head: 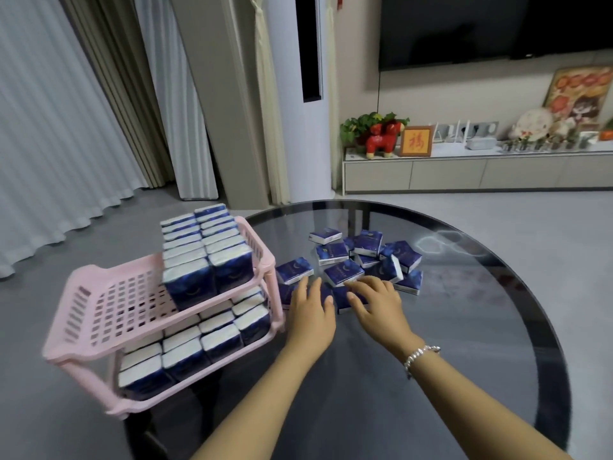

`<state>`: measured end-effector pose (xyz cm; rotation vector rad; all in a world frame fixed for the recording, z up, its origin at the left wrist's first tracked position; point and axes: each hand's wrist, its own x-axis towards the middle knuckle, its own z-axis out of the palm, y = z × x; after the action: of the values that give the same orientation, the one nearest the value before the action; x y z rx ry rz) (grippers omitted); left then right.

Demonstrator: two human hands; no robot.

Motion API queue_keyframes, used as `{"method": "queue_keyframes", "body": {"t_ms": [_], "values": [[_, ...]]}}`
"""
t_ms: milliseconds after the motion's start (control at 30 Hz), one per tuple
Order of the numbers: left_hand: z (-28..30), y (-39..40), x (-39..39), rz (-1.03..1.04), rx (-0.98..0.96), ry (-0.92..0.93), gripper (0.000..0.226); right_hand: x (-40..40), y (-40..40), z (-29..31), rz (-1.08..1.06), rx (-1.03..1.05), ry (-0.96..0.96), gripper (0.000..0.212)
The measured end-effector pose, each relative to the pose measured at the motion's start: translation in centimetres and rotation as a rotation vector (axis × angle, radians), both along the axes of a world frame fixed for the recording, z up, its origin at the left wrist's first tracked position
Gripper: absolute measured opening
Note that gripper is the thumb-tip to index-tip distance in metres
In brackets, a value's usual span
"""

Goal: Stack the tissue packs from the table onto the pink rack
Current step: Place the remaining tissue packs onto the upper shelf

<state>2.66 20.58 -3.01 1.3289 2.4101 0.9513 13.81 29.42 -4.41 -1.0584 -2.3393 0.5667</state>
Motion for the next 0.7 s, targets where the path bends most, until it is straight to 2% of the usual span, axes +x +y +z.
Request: {"method": "queue_keyframes", "body": {"t_ms": [133,233,500,700], "values": [[-1.2,2.8,-1.1,0.067,-0.298,0.092,0.061,-1.2,1.7,-1.3,0.009,-0.076,-0.040,0.037],[-2.3,3.6,-1.9,0.102,-0.403,0.167,0.065,-1.8,2.3,-1.8,0.038,-0.040,-0.093,0.040],[-2.9,2.7,-1.0,0.023,-0.309,0.138,0.054,0.3,1.5,-2.4,0.056,0.029,-0.102,0.043],[-2.8,0.3,2.5,-0.106,-0.263,0.086,0.050,4.5,-1.2,-2.0,-0.008,-0.080,-0.053,0.046]]}}
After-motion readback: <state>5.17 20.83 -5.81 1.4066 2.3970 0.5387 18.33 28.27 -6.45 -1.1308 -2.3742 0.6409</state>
